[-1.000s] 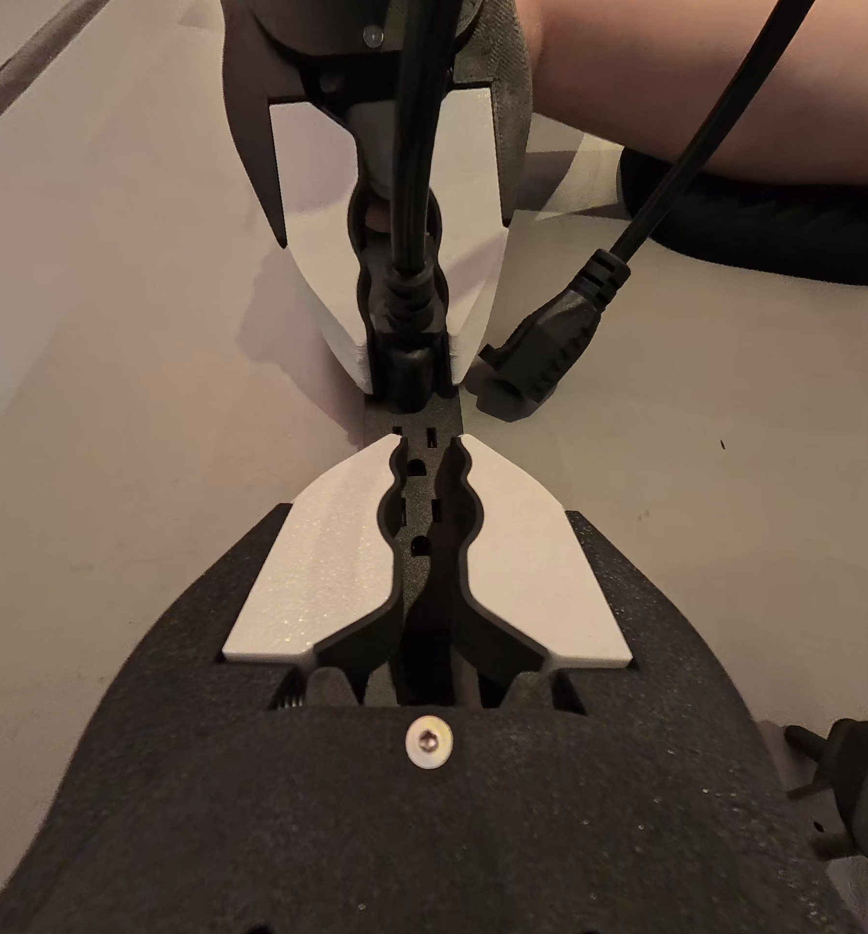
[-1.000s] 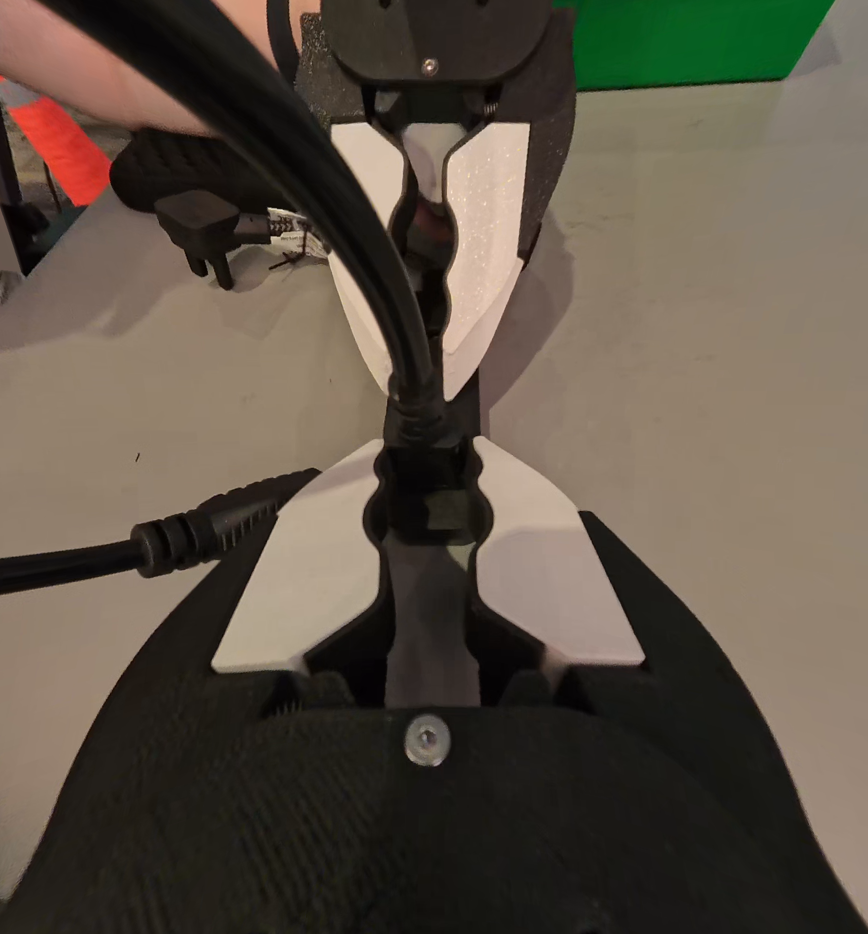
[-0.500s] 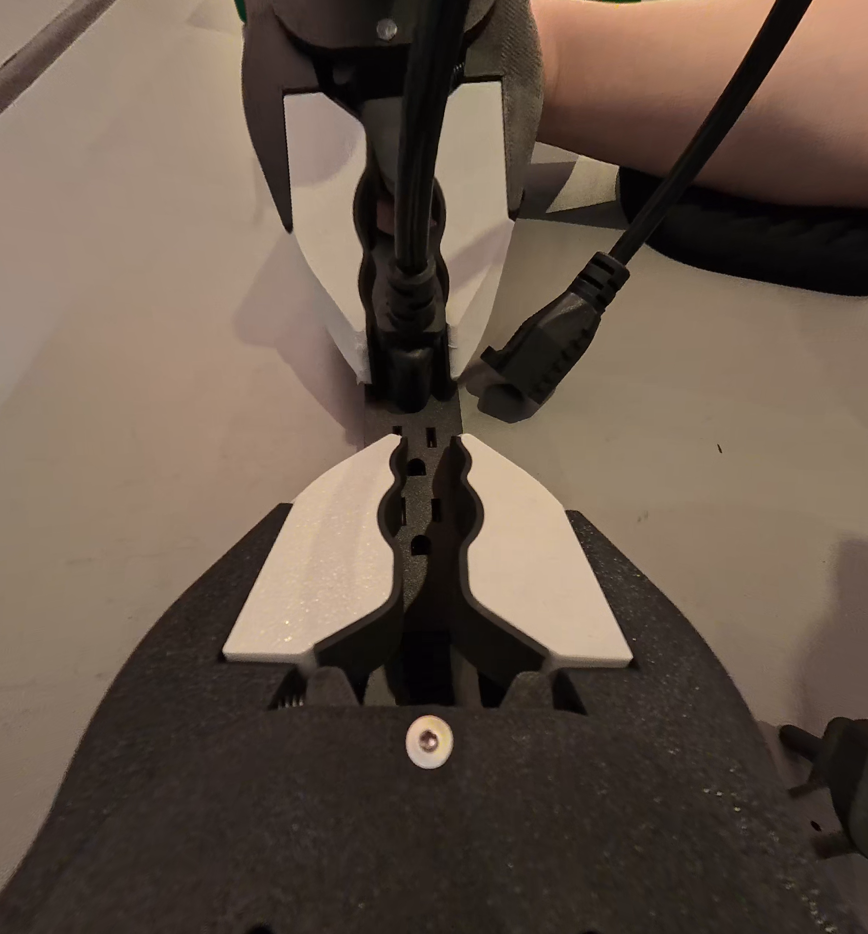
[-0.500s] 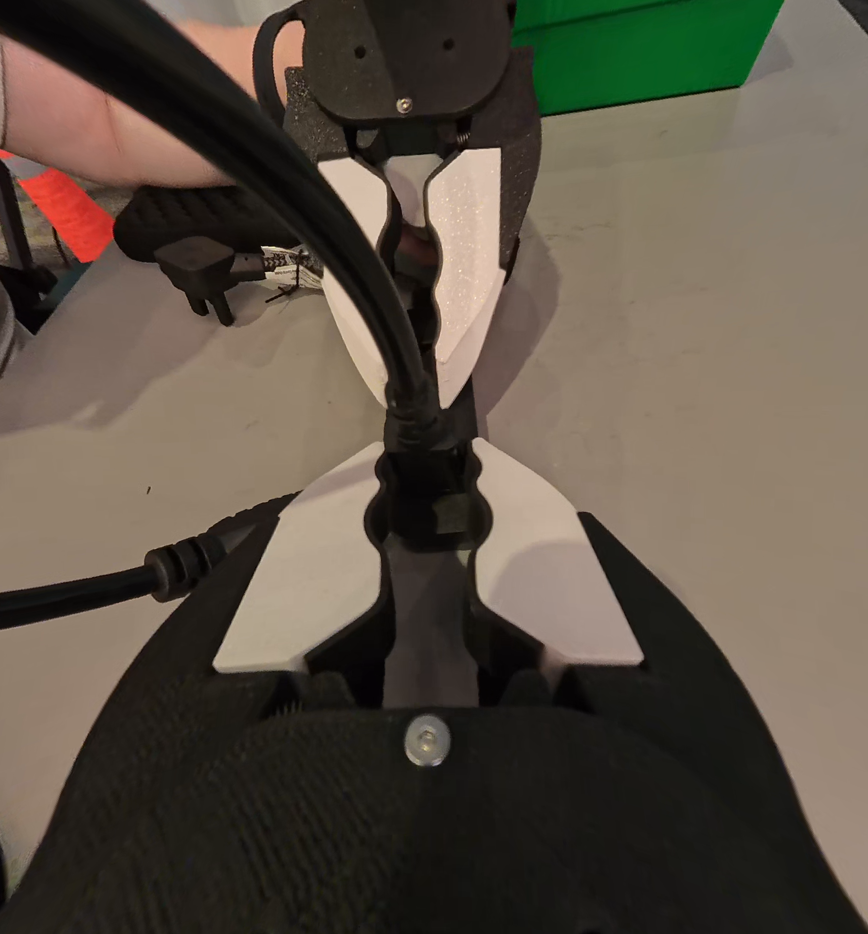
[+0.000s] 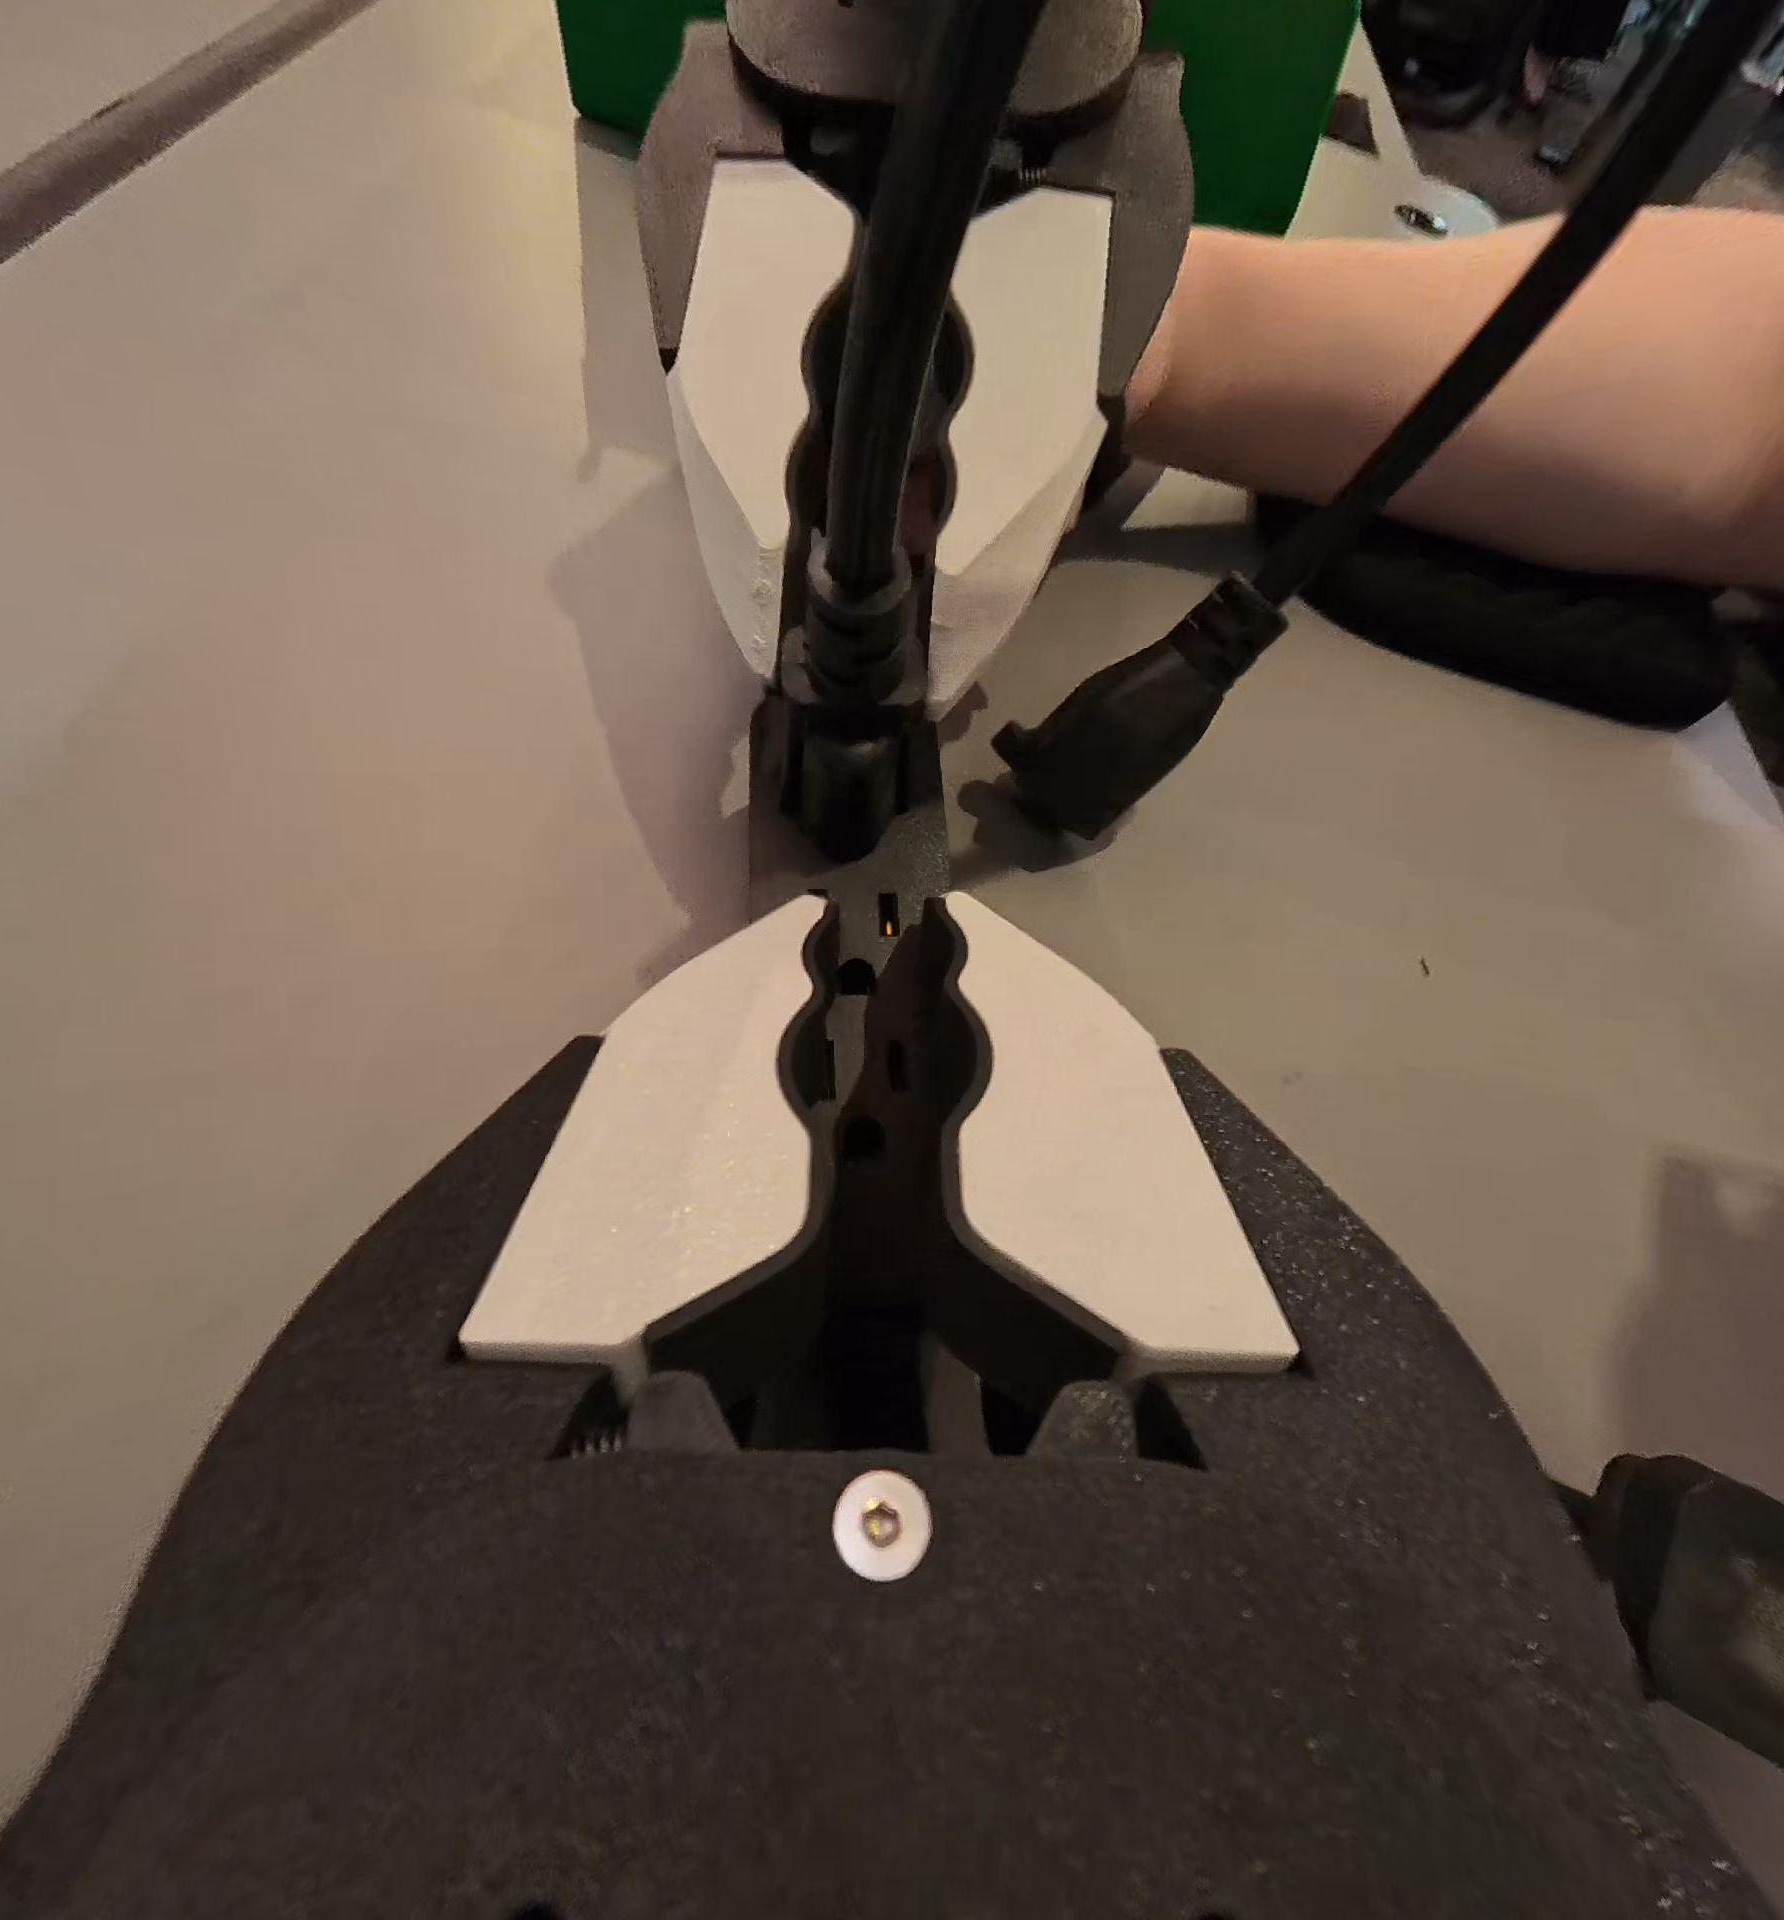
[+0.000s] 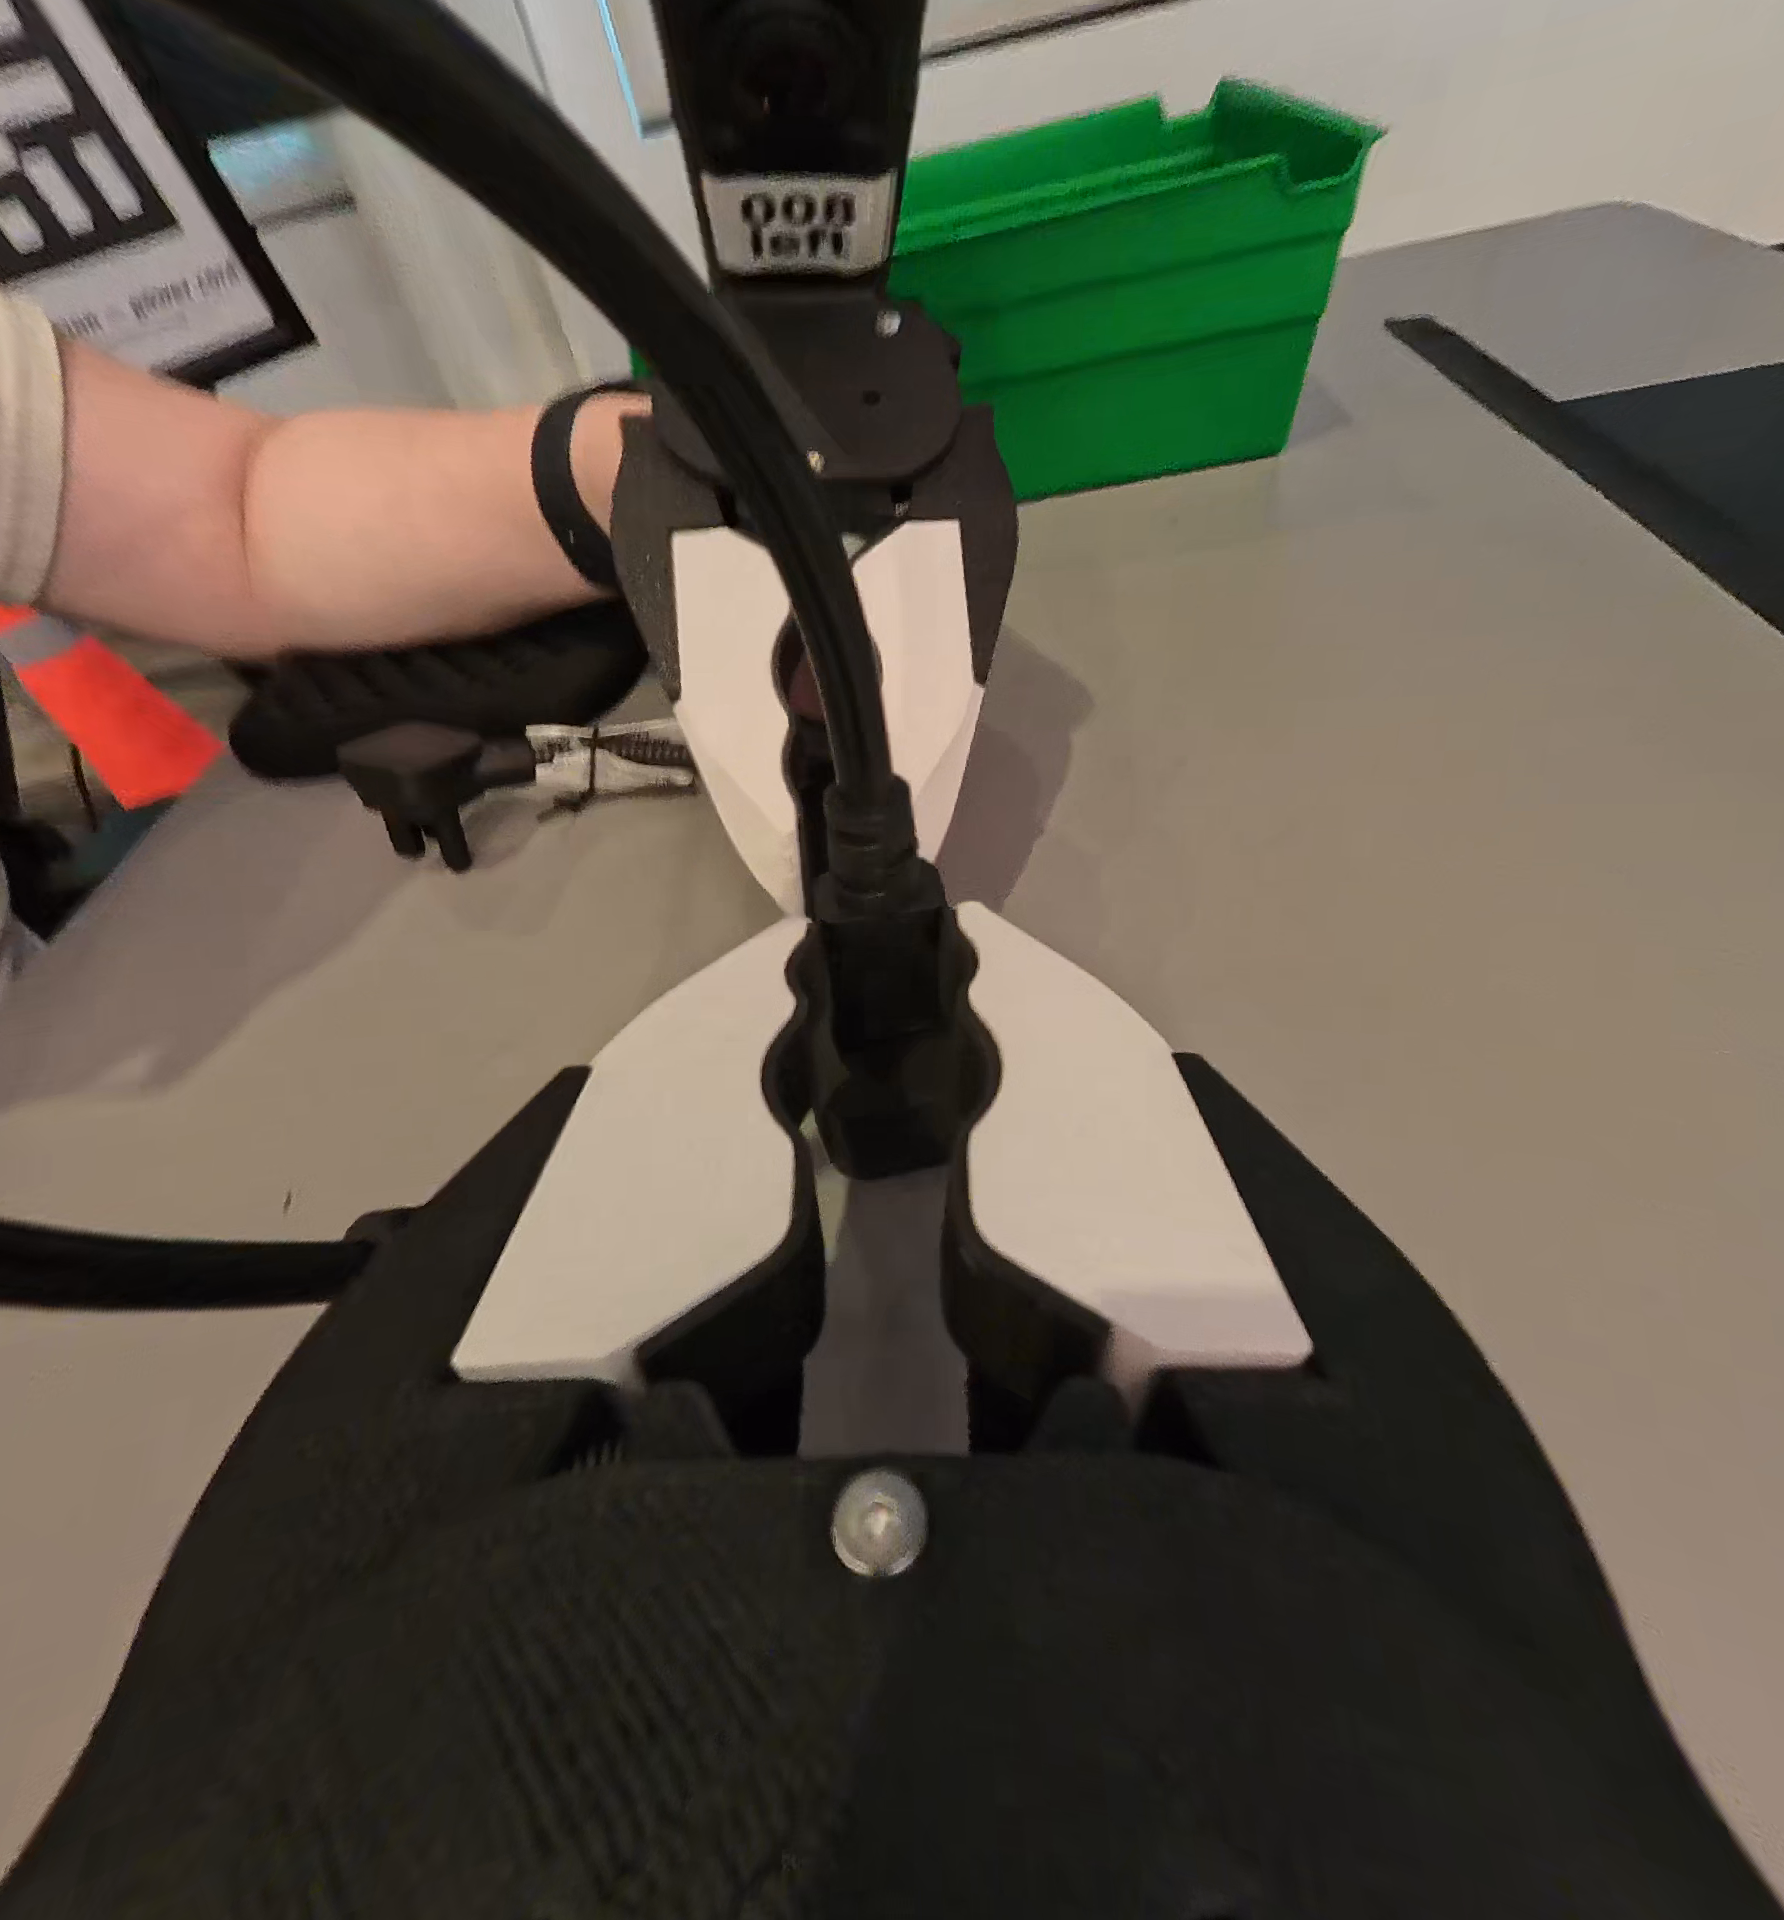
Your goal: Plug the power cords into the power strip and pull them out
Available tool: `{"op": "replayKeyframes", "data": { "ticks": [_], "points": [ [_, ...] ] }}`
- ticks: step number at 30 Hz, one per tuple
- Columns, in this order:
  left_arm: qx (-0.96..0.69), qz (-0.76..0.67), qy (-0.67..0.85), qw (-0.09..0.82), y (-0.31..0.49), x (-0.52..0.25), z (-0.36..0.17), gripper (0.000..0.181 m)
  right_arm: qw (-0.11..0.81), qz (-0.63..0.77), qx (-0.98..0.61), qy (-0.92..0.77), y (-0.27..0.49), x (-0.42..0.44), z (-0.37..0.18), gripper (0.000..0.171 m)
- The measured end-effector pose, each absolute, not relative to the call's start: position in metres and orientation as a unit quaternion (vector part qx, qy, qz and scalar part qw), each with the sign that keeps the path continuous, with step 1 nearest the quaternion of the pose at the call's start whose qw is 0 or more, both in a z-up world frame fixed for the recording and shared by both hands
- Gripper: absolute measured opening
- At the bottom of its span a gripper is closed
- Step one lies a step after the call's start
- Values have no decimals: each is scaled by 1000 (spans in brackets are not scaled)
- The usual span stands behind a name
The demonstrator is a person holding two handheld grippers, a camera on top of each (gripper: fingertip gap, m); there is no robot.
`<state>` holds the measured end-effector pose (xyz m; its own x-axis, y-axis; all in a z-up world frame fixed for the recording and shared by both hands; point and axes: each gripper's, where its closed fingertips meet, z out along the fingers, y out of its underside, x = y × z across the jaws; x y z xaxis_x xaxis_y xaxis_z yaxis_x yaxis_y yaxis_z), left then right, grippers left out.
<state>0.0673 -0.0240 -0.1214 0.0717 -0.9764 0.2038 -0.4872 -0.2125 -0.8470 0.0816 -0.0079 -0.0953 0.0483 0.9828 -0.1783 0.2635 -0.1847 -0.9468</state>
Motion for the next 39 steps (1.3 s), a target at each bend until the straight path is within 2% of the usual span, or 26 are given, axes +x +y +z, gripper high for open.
{"op": "replayKeyframes", "data": {
  "ticks": [6,11,22,36,39],
  "points": [
    [-673,-406,531,316,-18,69,-117,15,383,512,-631,-439,3,74,-87,19],
    [-689,-367,547,302,-16,62,-128,15,367,463,-660,-465,1,70,-103,21],
    [-679,-416,519,310,-12,58,-117,12,430,470,-641,-428,6,60,-87,18],
    [-690,-414,510,304,-10,56,-119,13,410,480,-664,-401,10,57,-91,20],
    [-683,-411,515,314,-10,56,-118,13,432,466,-655,-408,9,57,-88,18]
  ]
}}
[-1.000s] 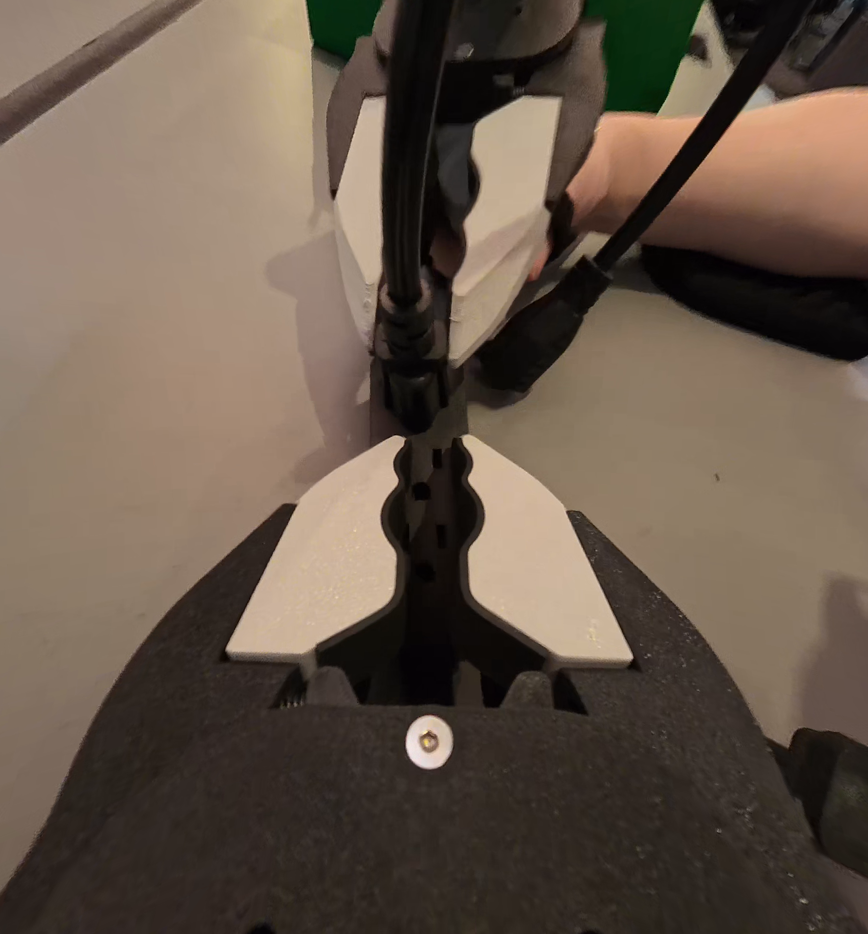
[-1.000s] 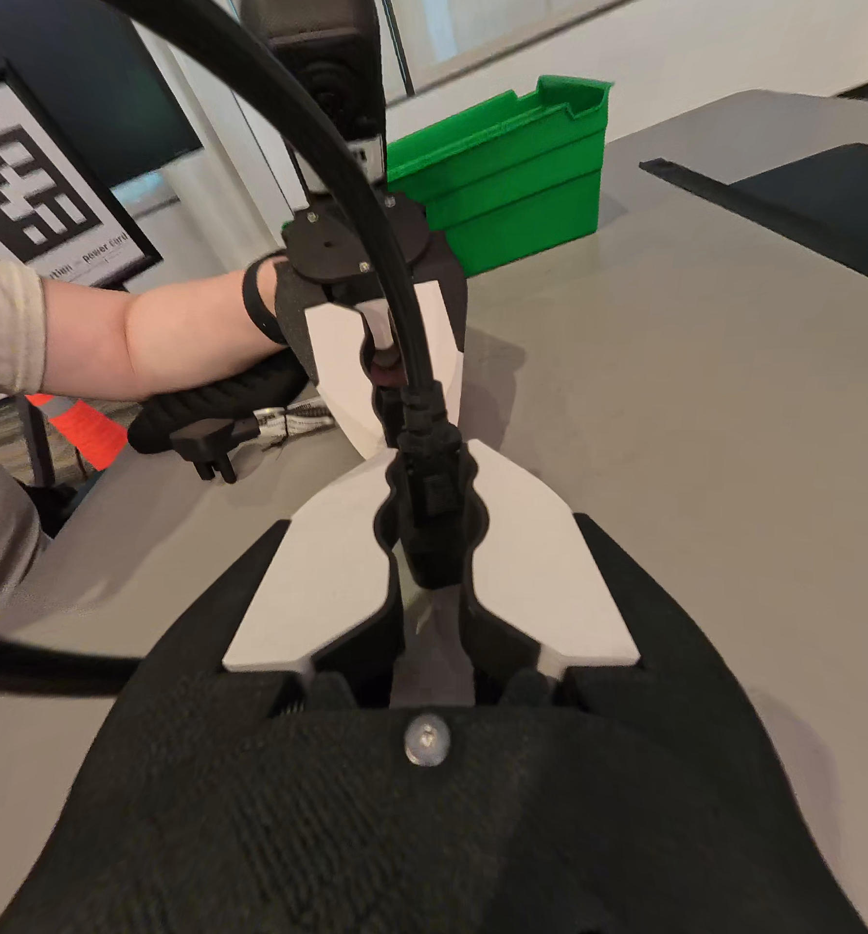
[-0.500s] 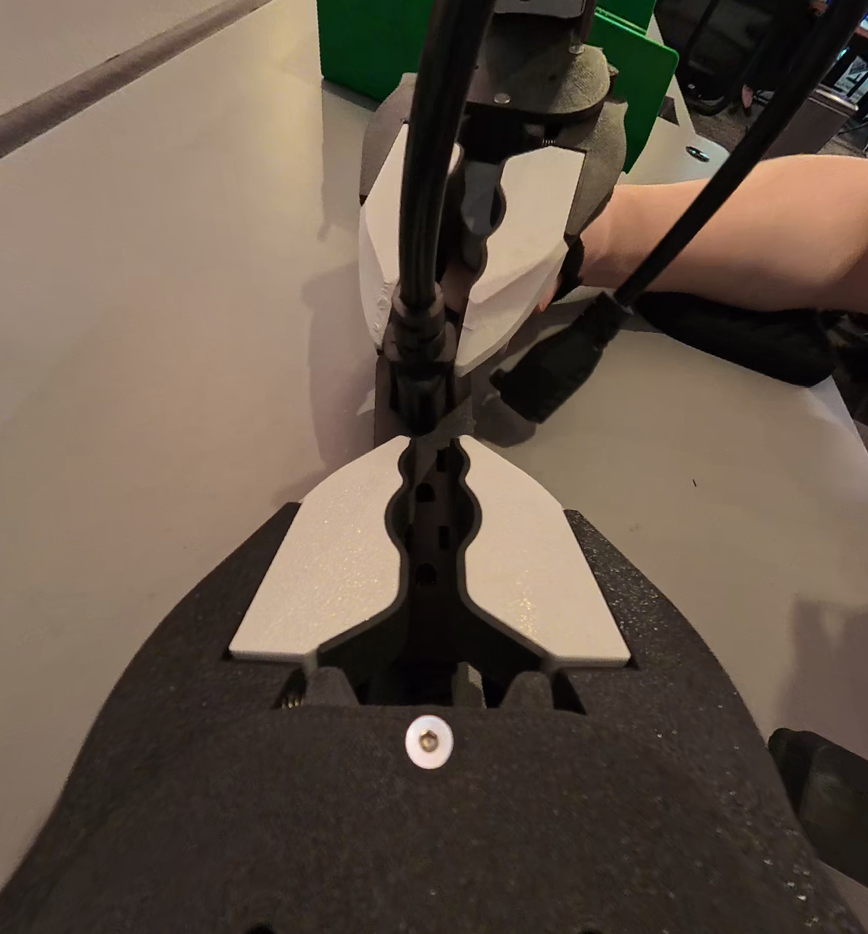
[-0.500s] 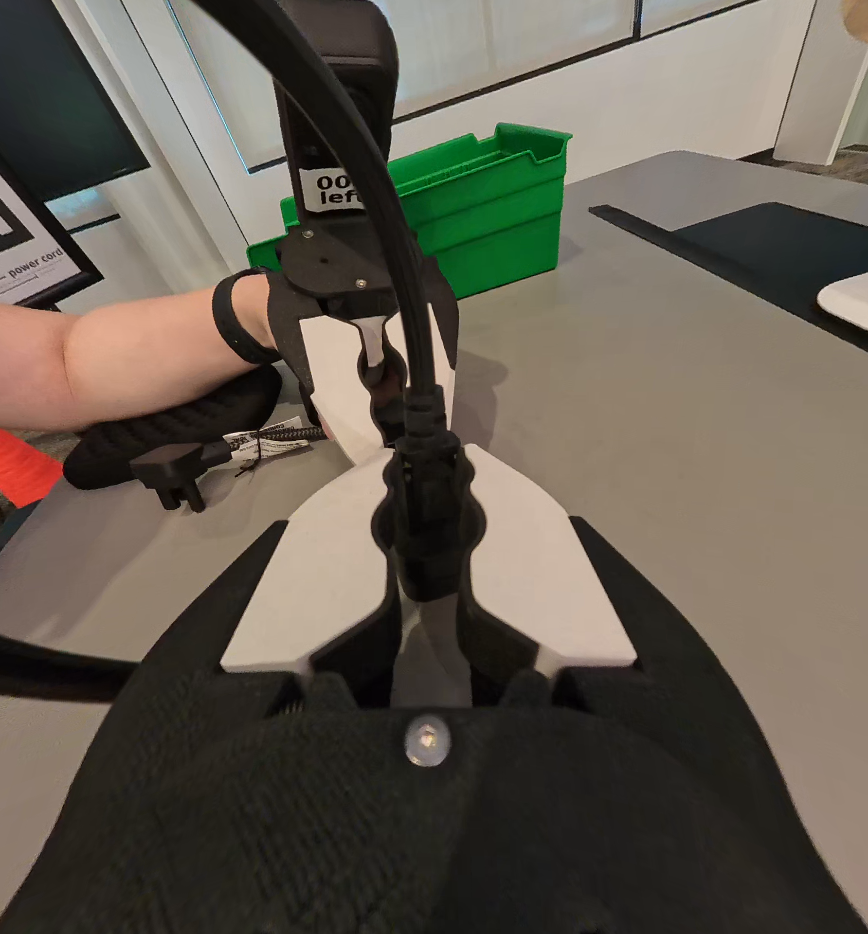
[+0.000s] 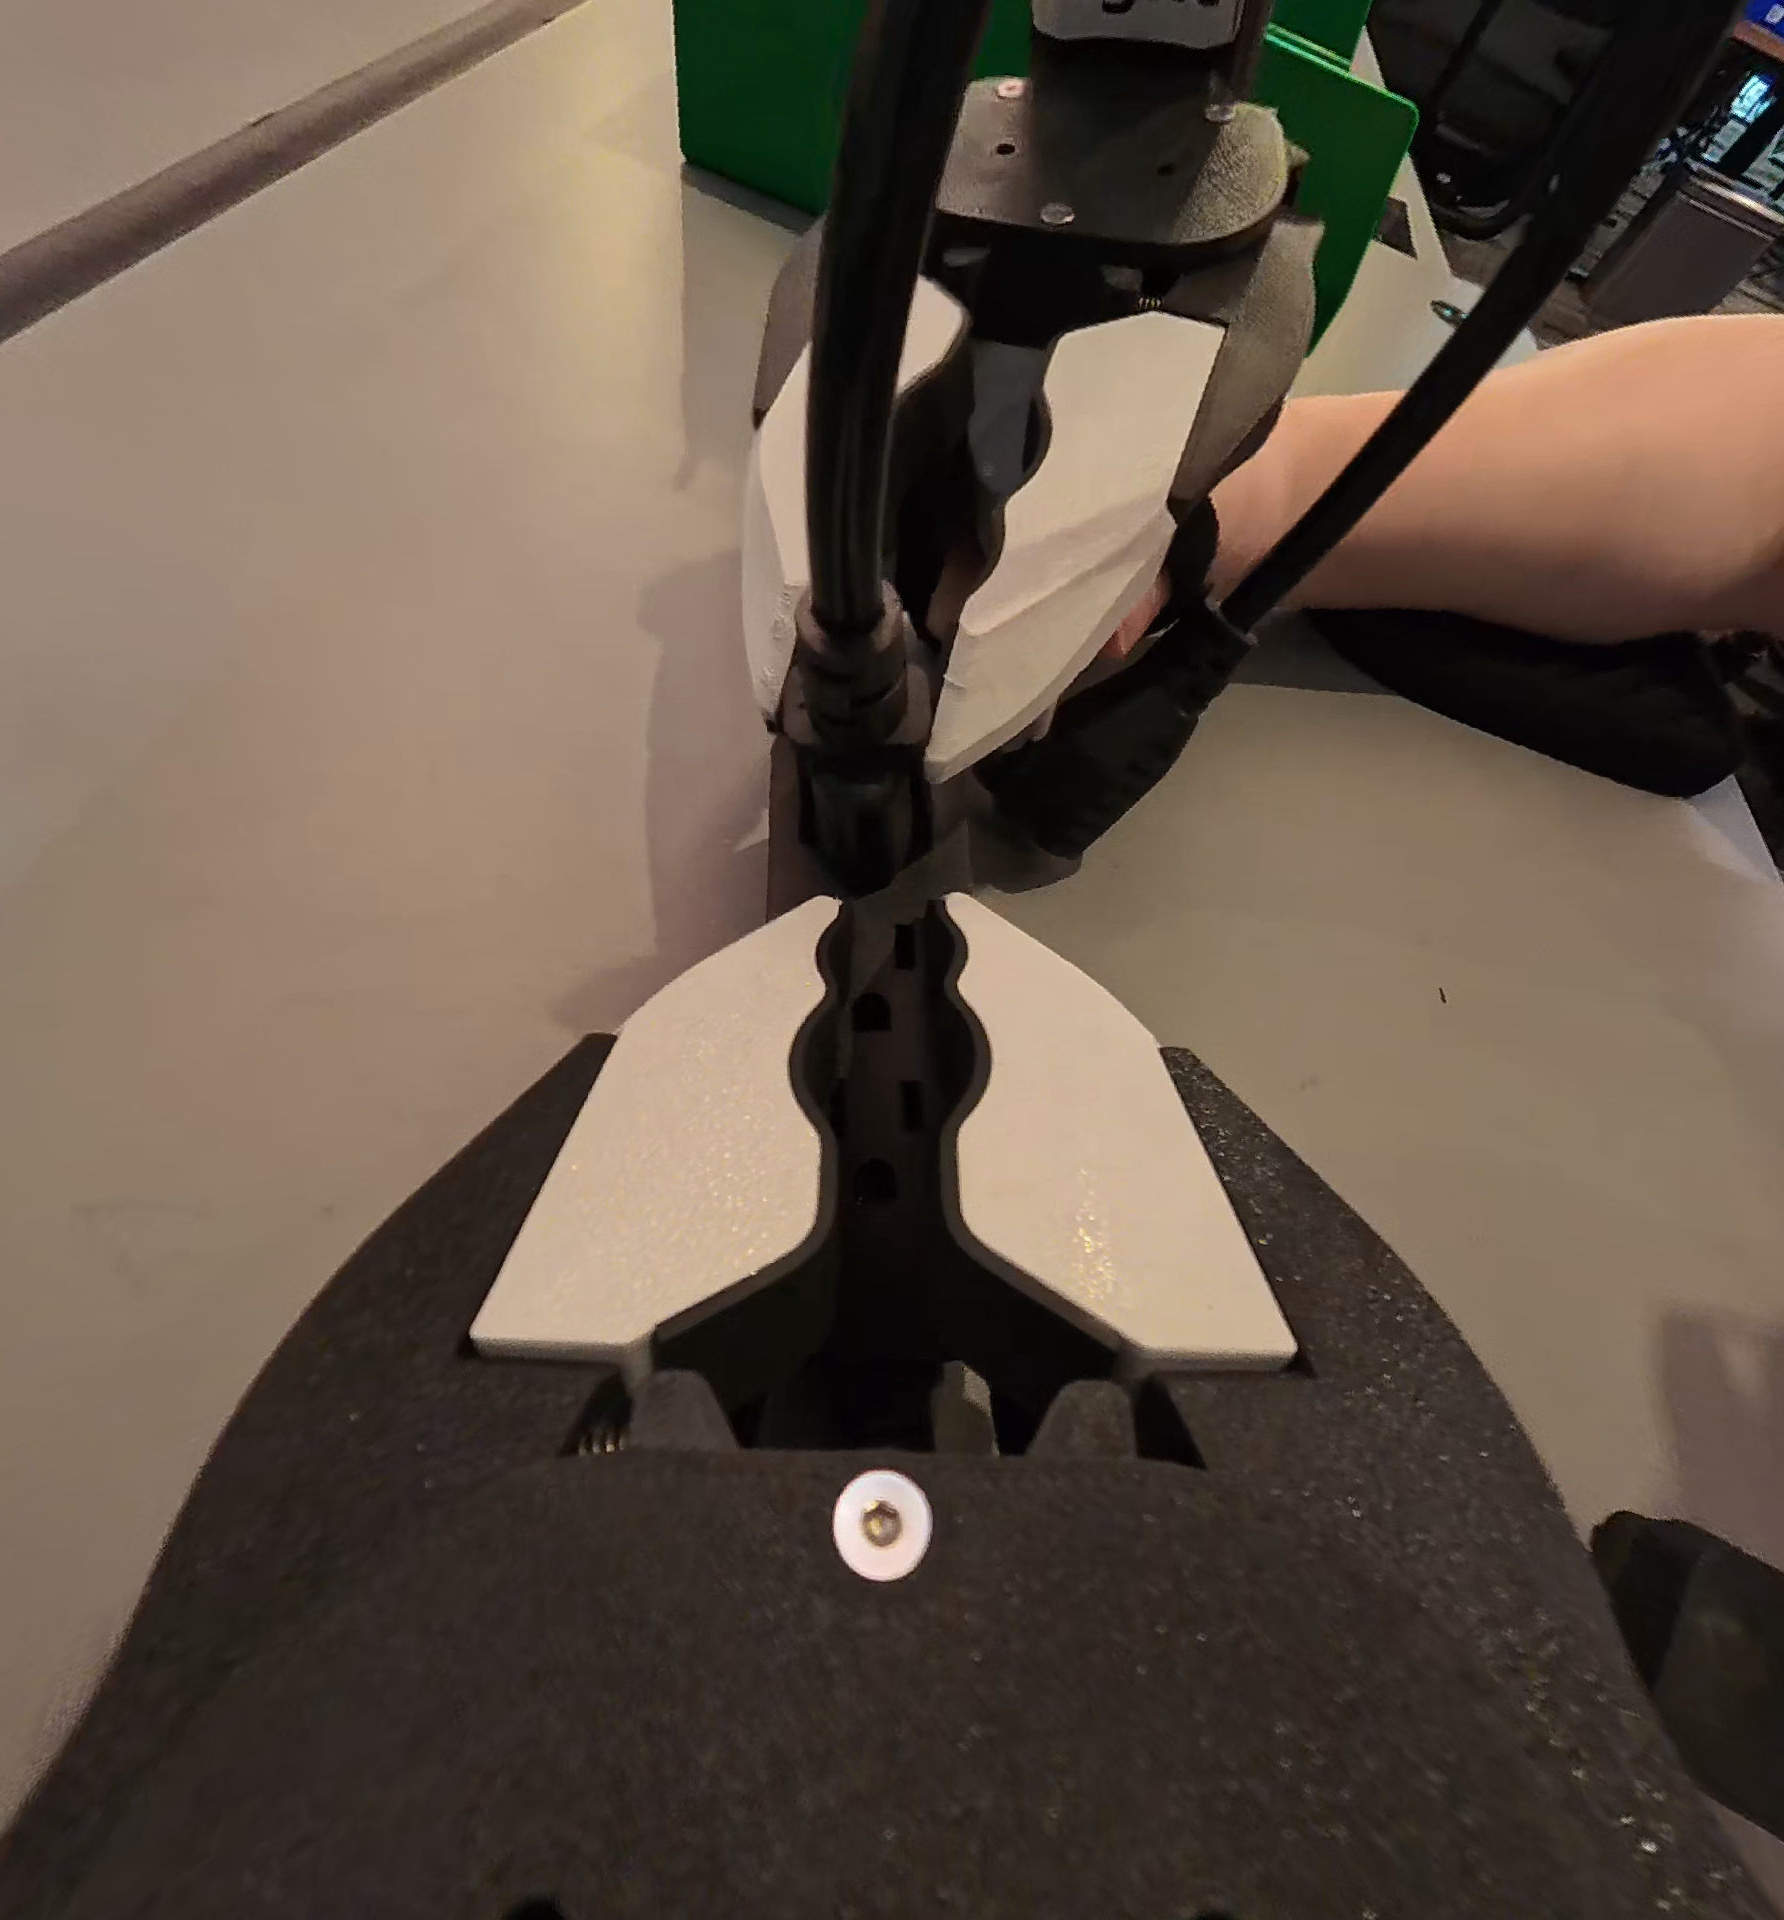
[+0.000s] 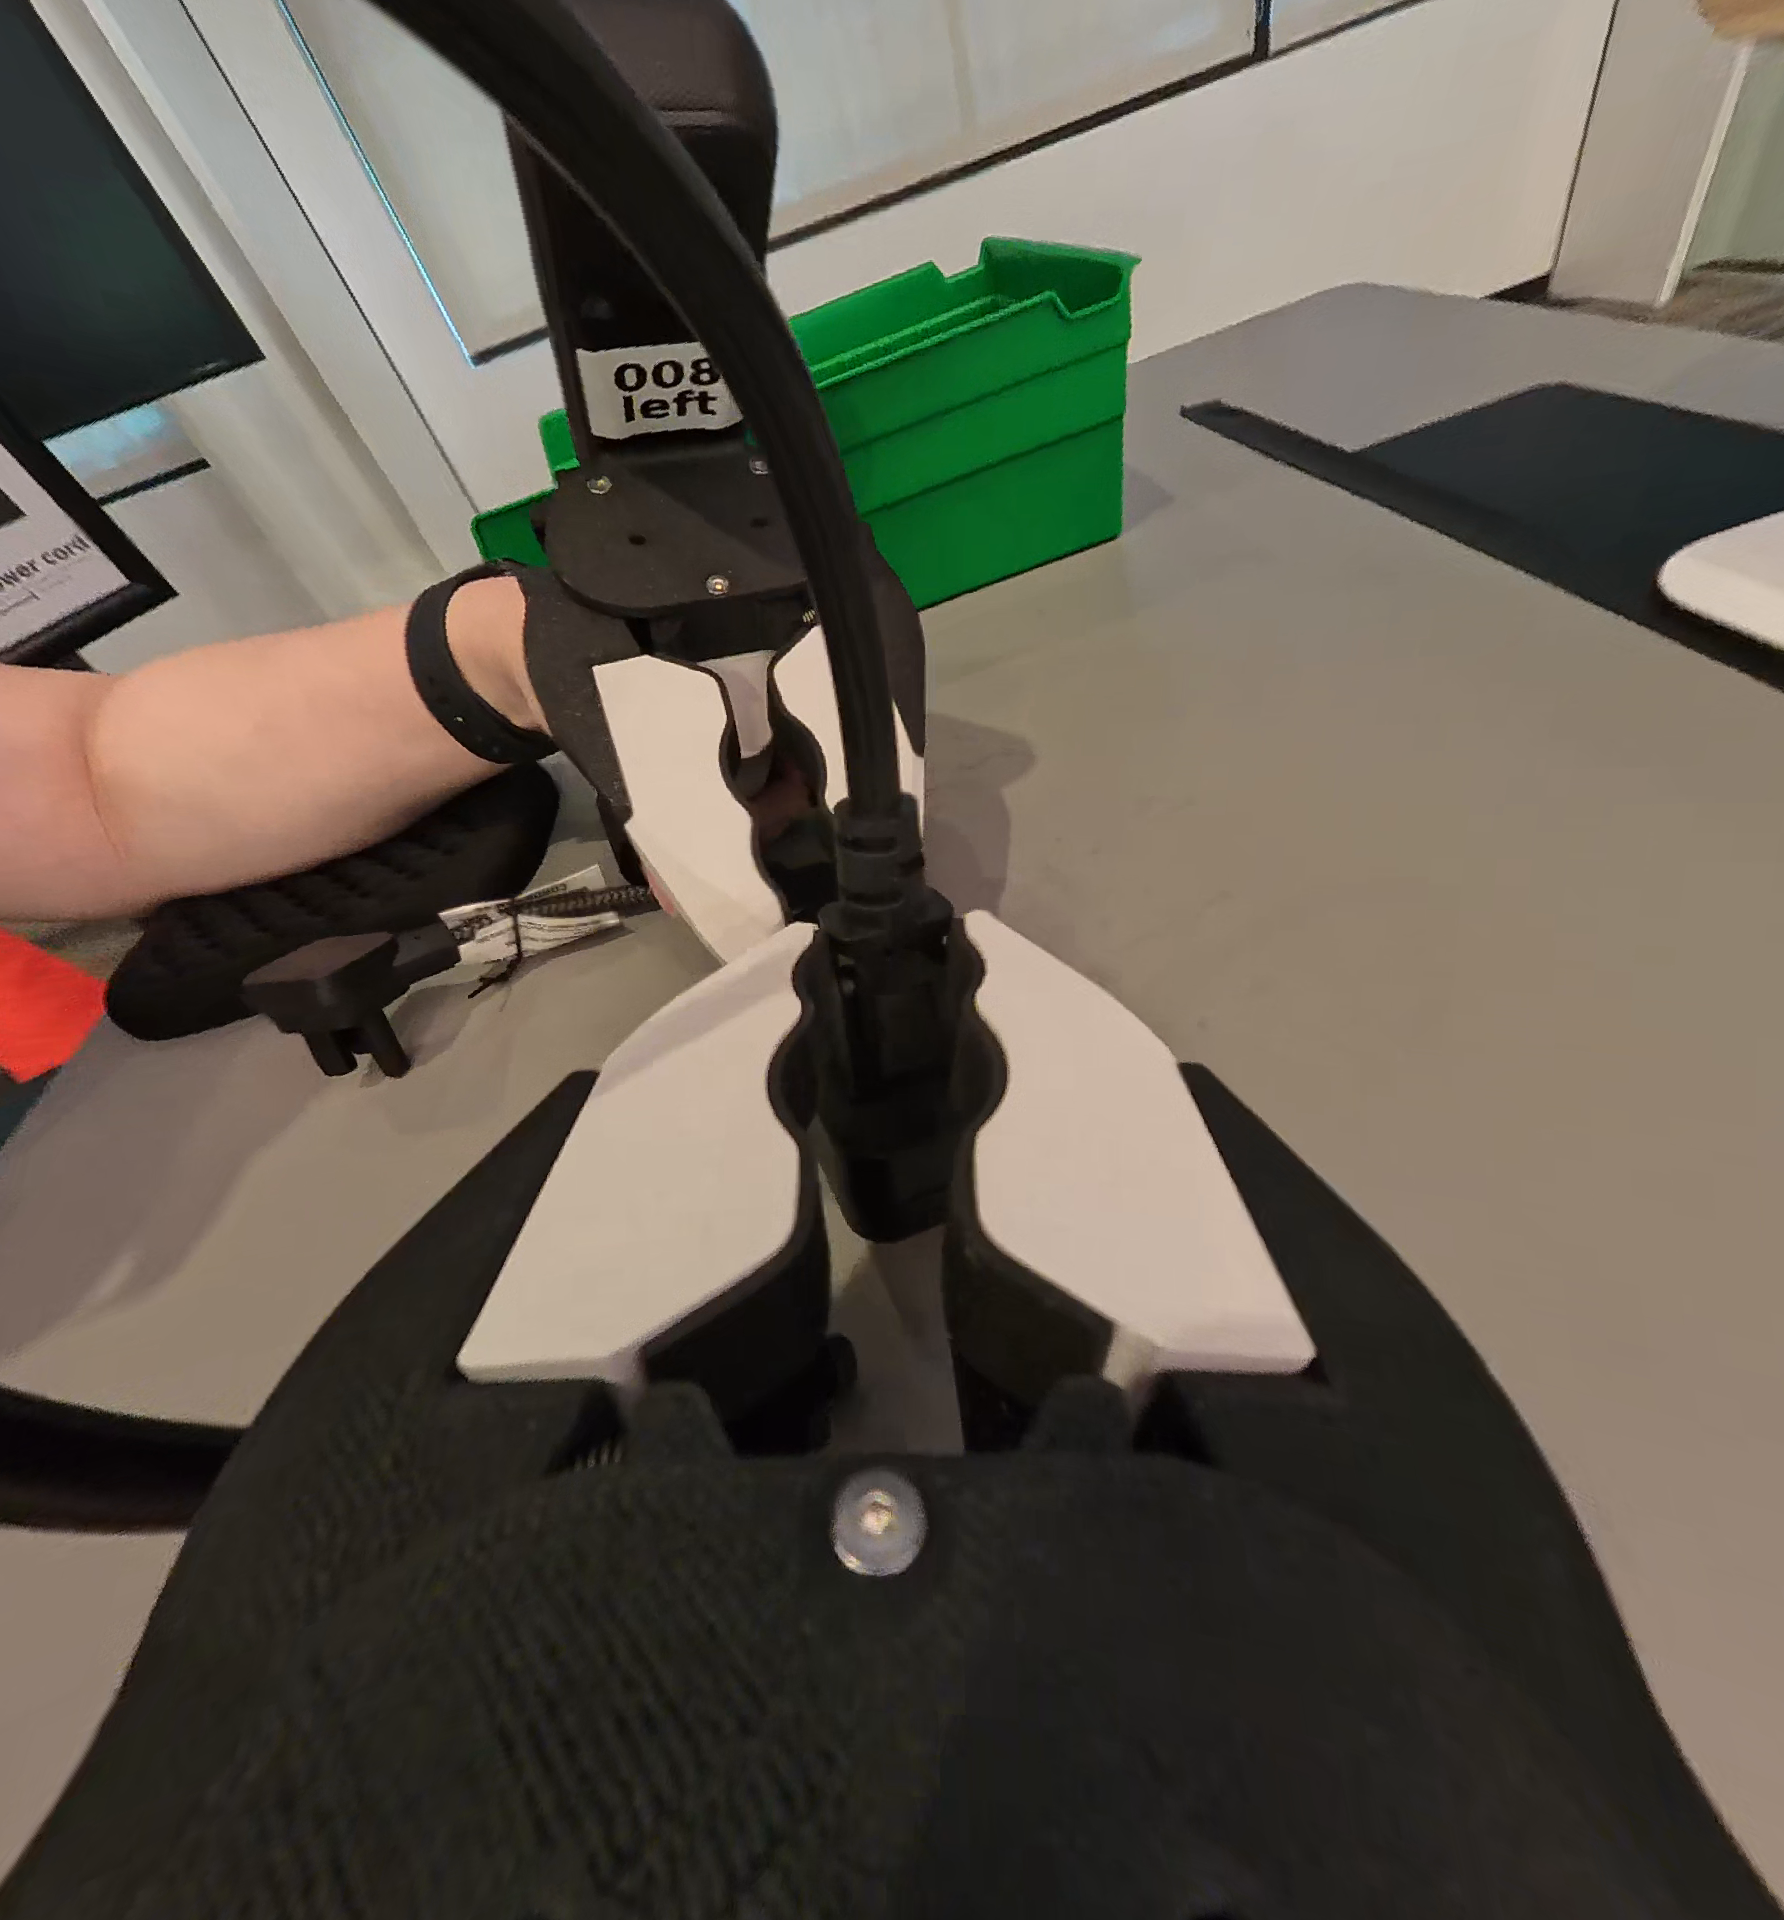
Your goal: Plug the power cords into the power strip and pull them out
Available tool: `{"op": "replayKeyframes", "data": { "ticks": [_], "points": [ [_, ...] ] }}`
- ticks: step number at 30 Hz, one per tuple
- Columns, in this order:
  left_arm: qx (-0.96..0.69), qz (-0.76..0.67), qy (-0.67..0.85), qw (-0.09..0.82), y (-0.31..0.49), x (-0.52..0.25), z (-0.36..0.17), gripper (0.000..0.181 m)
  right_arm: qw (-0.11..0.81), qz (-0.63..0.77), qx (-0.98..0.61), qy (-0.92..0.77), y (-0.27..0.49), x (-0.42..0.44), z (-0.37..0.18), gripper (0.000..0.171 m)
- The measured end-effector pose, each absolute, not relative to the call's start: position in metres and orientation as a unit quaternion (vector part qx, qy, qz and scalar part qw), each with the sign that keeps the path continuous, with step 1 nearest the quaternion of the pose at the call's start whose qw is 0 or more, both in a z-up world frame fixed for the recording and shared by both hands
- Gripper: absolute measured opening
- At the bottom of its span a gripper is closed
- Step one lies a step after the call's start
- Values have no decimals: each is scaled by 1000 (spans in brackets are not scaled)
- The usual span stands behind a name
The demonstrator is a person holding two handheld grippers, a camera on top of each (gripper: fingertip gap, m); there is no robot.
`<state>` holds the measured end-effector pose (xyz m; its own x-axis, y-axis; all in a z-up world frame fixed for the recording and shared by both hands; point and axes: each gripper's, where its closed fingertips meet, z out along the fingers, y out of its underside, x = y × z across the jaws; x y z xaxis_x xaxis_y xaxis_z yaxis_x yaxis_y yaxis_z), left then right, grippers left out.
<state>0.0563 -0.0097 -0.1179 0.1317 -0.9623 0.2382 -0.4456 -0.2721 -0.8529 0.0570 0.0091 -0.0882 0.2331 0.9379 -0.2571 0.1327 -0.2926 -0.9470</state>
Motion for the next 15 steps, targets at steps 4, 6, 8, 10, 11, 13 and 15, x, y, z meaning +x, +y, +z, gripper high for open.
{"op": "replayKeyframes", "data": {
  "ticks": [4,6,8,10,11,13,15],
  "points": [
    [-684,-426,500,316,-8,58,-114,12,445,481,-653,-379,13,57,-82,17],
    [-685,-427,497,319,-7,60,-113,12,449,487,-653,-366,15,57,-80,17],
    [-687,-431,491,319,-6,61,-112,12,450,492,-655,-356,16,58,-79,17],
    [-688,-434,487,318,-6,61,-112,12,450,494,-656,-349,17,58,-79,17],
    [-688,-435,484,320,-5,61,-111,12,450,496,-657,-344,18,58,-79,17],
    [-689,-436,482,321,-4,62,-111,12,451,501,-658,-335,19,58,-78,17],
    [-689,-436,481,323,-4,62,-111,12,454,499,-658,-333,19,58,-77,17]
  ]
}}
